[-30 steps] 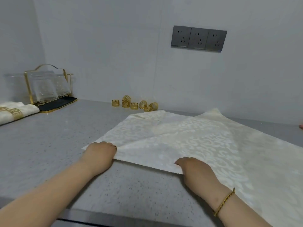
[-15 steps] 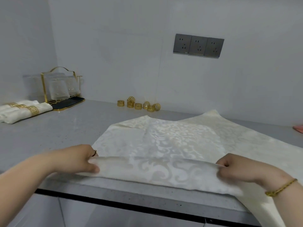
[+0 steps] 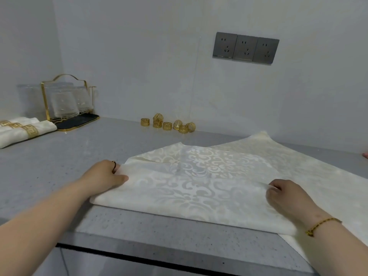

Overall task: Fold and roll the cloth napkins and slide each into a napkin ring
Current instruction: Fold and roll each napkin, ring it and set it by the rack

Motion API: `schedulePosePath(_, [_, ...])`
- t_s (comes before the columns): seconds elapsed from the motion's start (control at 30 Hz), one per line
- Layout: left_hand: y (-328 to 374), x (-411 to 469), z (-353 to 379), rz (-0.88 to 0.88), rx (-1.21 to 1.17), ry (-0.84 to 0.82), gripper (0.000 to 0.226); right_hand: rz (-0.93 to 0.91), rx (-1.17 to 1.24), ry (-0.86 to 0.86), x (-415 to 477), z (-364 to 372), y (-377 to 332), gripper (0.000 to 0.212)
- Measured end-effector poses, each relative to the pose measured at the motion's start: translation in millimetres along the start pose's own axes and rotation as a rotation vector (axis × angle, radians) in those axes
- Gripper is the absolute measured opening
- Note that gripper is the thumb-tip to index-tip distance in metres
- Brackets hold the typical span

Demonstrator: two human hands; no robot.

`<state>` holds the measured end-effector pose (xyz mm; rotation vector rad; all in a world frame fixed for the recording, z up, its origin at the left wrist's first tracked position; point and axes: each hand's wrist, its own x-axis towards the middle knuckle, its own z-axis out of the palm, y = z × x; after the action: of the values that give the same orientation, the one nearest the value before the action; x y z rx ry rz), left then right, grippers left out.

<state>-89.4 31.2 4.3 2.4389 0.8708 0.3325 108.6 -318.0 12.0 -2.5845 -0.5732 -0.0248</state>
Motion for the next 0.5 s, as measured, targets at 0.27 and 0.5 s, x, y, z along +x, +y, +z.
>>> schedulePosePath(0.27, [1.2, 49.3, 24.4, 0.074, 0.247, 0.058, 0.036, 0.062, -0.481, 0.010, 38.9, 12.3, -12.3, 0.029])
schedulePosePath(0.5, [6.6, 76.0, 22.9, 0.208, 0.221, -0.080, 0.039, -0.212, -0.386, 0.019, 62.5, 48.8, -57.2, 0.033])
